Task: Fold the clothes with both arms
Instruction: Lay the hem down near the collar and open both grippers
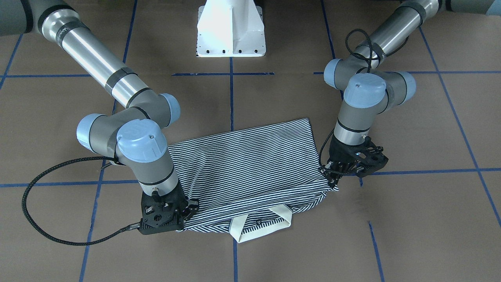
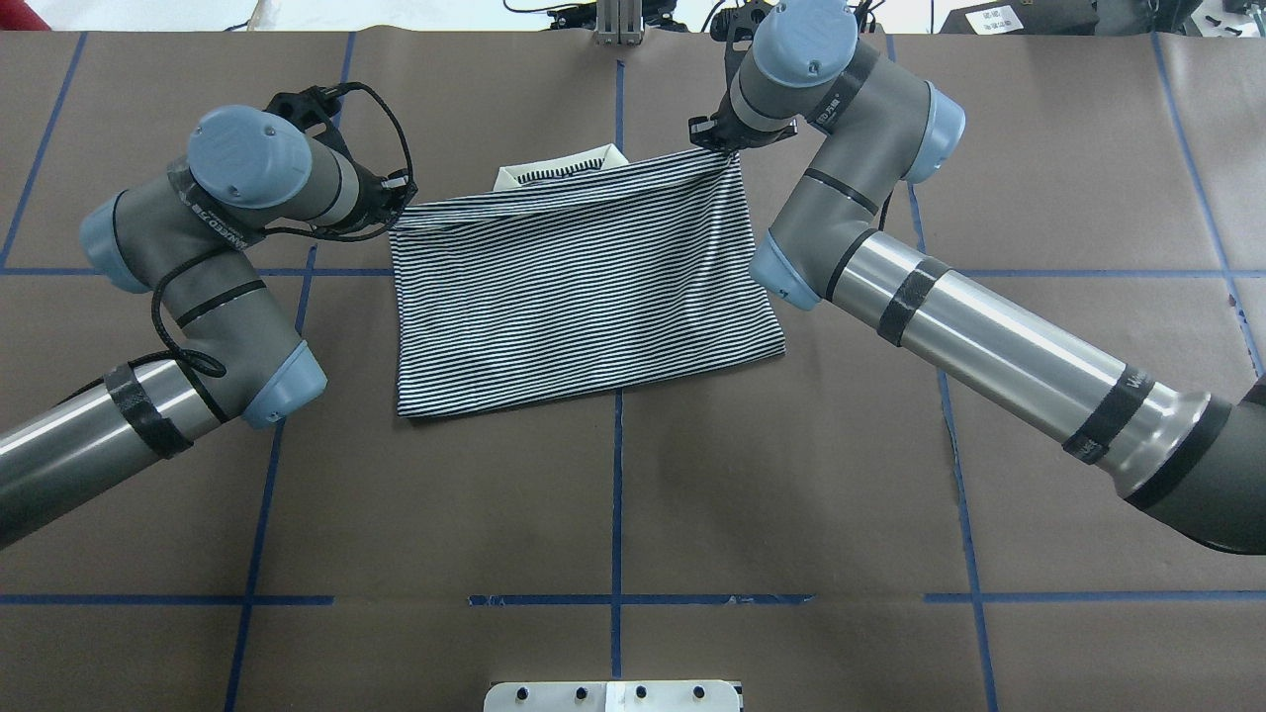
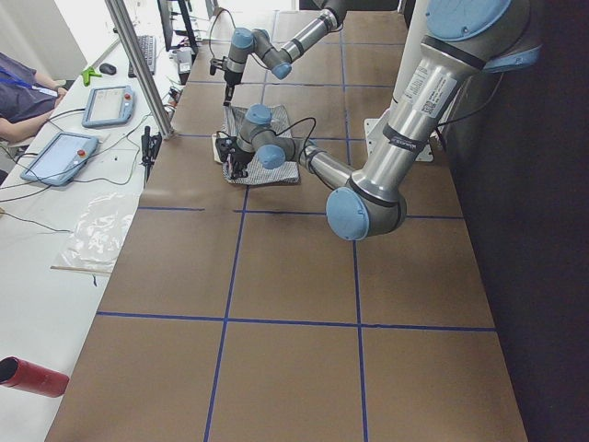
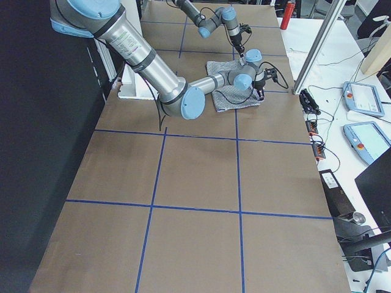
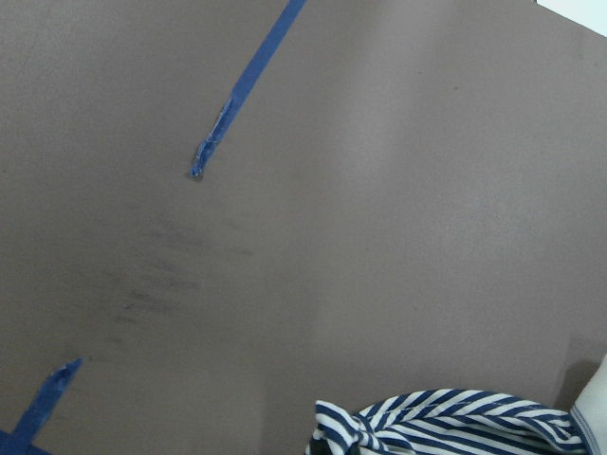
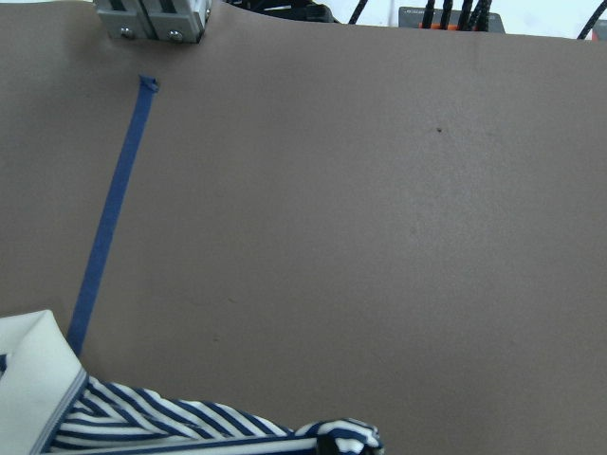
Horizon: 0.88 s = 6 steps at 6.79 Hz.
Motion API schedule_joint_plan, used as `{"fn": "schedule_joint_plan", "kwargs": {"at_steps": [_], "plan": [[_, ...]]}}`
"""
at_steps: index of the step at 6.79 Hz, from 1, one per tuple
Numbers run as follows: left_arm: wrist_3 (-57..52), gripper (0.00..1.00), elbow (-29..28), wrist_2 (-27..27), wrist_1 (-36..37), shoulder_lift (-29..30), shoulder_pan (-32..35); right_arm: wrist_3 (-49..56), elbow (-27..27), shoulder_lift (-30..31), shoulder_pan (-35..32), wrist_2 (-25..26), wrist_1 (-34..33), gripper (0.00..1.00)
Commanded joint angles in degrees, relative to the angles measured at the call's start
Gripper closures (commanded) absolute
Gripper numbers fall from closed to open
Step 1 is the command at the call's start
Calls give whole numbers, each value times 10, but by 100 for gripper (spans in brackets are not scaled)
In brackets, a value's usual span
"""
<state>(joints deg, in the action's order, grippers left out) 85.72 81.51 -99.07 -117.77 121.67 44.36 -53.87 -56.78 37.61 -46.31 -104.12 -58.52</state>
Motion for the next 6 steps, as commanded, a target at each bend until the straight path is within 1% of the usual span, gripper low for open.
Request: {"fn": "schedule_joint_plan", "kwargs": {"at_steps": [1,2,3,4,5,6], "plan": [[0,100,1,-1,-1,4,0,0,-1,-2,2,0,17,100],[1,95,1,0,-1,8,0,0,-1,-2,2,0,18,100],[1,43,1,0,0,8,0,1,-2,1,3,1,18,15],[-4,0,1,0,1,10,0,1,-2,4,3,2,18,0],[-8,0,1,-1,1,10,0,5,-2,9,3,1,17,0],[-40,0,1,-2,2,10,1,10,-7,18,2,-3,17,0]]}}
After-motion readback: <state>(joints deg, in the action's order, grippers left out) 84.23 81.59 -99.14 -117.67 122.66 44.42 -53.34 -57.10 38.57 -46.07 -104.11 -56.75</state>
